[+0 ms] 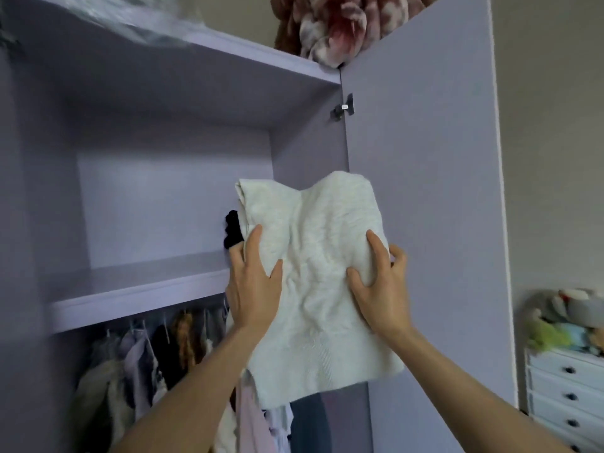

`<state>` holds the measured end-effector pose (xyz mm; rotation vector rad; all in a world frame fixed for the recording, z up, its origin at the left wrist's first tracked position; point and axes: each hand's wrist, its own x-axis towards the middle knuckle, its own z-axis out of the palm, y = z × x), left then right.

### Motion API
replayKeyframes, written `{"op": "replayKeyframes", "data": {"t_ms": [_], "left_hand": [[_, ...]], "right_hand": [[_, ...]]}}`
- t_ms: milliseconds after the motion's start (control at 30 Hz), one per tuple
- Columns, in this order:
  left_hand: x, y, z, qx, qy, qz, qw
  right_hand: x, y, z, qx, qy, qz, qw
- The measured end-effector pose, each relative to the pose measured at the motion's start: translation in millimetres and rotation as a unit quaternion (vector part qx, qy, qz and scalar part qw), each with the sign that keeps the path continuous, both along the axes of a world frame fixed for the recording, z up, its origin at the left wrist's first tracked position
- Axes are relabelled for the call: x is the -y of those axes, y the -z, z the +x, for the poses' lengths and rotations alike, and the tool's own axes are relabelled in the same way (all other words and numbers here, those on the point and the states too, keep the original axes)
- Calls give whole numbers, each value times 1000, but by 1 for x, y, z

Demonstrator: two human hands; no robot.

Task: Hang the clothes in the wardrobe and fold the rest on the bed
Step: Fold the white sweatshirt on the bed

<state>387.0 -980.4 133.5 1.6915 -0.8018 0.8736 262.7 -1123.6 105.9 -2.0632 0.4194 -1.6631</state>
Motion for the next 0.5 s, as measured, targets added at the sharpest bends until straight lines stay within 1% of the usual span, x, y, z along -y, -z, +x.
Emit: {"op": "replayKeyframes", "data": {"t_ms": [233, 367, 500], "left_hand": [[-26, -64, 136, 41, -113, -57, 991], [-38, -91, 211, 48, -159, -93, 982], [-48, -110, 283, 51, -201, -105, 973]], "right_hand": [[-5, -78, 156, 20, -107, -29, 994], [-7, -117, 238, 24, -131, -79, 988], [-8, -145, 324, 16, -172, -95, 980]]}}
